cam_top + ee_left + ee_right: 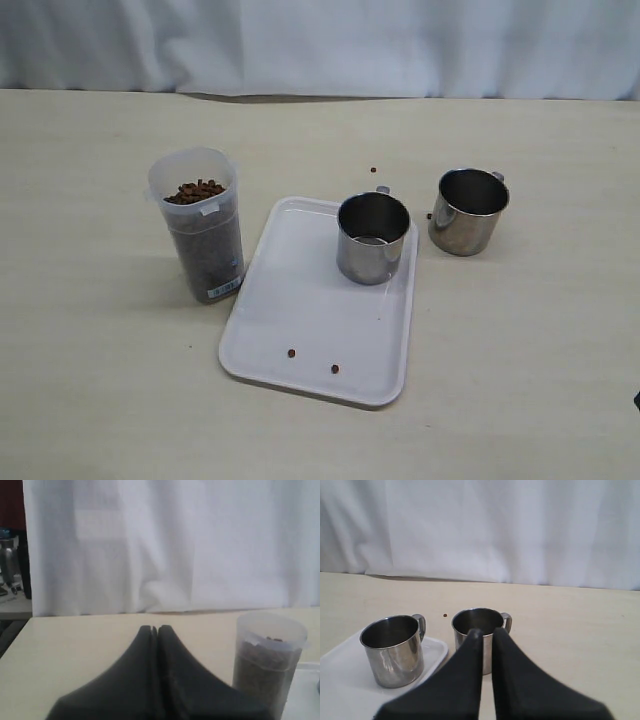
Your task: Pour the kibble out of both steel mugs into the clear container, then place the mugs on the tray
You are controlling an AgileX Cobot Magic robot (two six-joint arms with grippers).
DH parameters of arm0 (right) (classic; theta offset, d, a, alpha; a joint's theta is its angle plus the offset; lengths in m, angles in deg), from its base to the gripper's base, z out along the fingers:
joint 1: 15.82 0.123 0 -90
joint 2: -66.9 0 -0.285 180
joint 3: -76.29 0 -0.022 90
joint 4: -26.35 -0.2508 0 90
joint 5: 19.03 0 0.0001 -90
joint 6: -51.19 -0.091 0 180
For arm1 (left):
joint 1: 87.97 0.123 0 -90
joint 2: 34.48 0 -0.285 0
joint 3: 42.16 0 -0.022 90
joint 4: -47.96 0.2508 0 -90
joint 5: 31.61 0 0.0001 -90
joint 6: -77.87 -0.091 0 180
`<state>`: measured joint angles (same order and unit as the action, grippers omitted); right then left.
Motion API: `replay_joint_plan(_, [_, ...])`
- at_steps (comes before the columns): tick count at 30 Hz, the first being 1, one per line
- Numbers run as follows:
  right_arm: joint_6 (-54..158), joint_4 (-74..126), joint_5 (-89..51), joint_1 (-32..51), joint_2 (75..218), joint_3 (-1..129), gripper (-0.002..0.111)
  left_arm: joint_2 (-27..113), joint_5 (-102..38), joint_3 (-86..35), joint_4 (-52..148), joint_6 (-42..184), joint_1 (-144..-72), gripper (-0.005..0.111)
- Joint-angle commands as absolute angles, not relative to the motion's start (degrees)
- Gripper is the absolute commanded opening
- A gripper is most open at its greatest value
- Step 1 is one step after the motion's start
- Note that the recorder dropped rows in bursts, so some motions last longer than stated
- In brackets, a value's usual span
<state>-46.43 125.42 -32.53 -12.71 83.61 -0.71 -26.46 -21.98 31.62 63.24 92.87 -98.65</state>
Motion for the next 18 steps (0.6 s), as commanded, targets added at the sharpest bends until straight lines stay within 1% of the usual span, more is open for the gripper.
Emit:
replay_joint_plan(1, [-47.1,125.8,-32.4,-13.0,83.4,-0.9,0.005,-26.7,-20.0,33.4,60.8,87.8,-98.5,0.0])
replay_joint_plan(5, [-47.1,125.8,-32.4,-13.0,83.4,-0.9,0.005,-26.7,-22.3,35.1,46.0,67.8,-98.5,0.0])
replay_joint_plan(6, [-47.1,125.8,-32.4,-13.0,83.4,-0.9,0.005,-26.7,-19.3,35.1,45.0,67.0,-98.5,0.0])
replay_joint_plan(8, [-47.1,125.8,-32.4,-13.0,83.4,-0.9,0.005,-26.7,-18.2,35.1,45.6,67.2,-98.5,0.0])
replay_joint_plan(18, [-47.1,125.8,-32.4,-13.0,83.4,-0.9,0.005,-26.7,-18.4,35.1,45.7,67.2,-98.5,0.0])
